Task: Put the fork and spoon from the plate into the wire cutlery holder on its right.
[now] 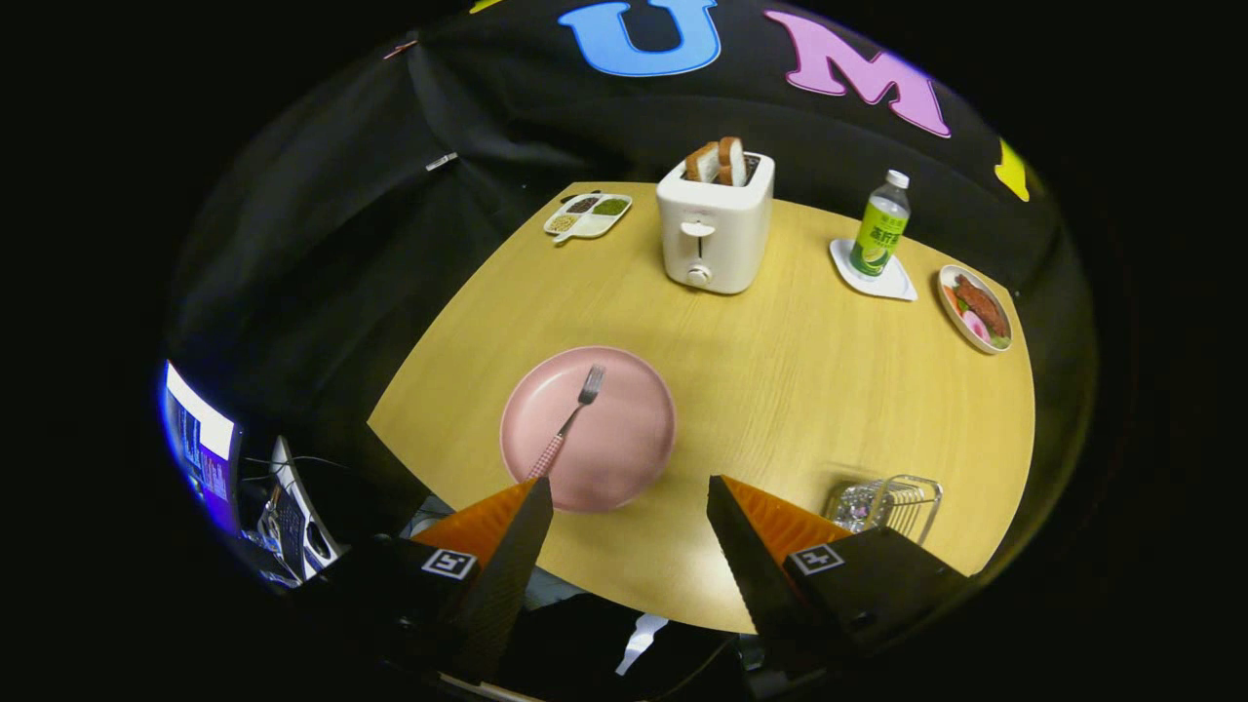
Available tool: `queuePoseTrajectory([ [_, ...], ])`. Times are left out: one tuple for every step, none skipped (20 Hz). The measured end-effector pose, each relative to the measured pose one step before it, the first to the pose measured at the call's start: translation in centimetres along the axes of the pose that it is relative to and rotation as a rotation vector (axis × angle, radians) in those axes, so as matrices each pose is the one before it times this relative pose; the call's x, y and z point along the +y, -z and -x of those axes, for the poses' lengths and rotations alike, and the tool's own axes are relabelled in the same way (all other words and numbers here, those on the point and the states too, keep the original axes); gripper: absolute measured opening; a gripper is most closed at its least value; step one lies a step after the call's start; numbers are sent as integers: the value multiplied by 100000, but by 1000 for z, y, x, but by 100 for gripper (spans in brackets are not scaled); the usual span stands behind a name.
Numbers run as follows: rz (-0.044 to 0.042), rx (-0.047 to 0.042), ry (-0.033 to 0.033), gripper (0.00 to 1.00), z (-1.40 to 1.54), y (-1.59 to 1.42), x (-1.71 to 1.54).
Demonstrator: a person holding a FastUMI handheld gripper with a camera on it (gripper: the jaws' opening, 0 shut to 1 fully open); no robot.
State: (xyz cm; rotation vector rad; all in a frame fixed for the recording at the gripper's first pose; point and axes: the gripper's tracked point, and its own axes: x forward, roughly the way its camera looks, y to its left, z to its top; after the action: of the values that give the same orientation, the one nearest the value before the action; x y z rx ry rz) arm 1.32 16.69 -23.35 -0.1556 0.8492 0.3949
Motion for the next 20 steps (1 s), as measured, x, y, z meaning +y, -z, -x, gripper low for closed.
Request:
queuePoseTrajectory([
  [112,1568,-69,100,-1021,99,639],
  [-141,1383,-275,100,-1026,-33,664],
  [-111,1418,-336,100,-1090,120,639],
  [-17,1578,-30,100,-1111,98,575],
  [-229,1652,90,100,-1127,203,416],
  [-505,1790,-87,100,-1153,155,379],
  [-715,2028,-99,100,-1182,218,326],
  [-268,2501,-13,100,-1054,158,312],
  [-103,2997,1411,100,-1117,496,-184],
  [-1548,866,1112,99,-855,-19,-103],
  [-2075,984,177,99,-930,-27,158],
  [-2249,1347,-288,99,-809,1,204],
  [-2057,1148,-481,99,-663,-151,241],
  [-1362,1131,-529,98,-524,4,354],
  [-334,1203,-493,98,-534,20,360],
  [159,1295,-323,98,-508,130,346],
  [174,1427,-248,97,-490,226,328],
  [514,1239,-469,95,-422,181,511],
  [605,1302,-230,95,-501,275,418],
  [387,1459,82,88,-425,310,246],
])
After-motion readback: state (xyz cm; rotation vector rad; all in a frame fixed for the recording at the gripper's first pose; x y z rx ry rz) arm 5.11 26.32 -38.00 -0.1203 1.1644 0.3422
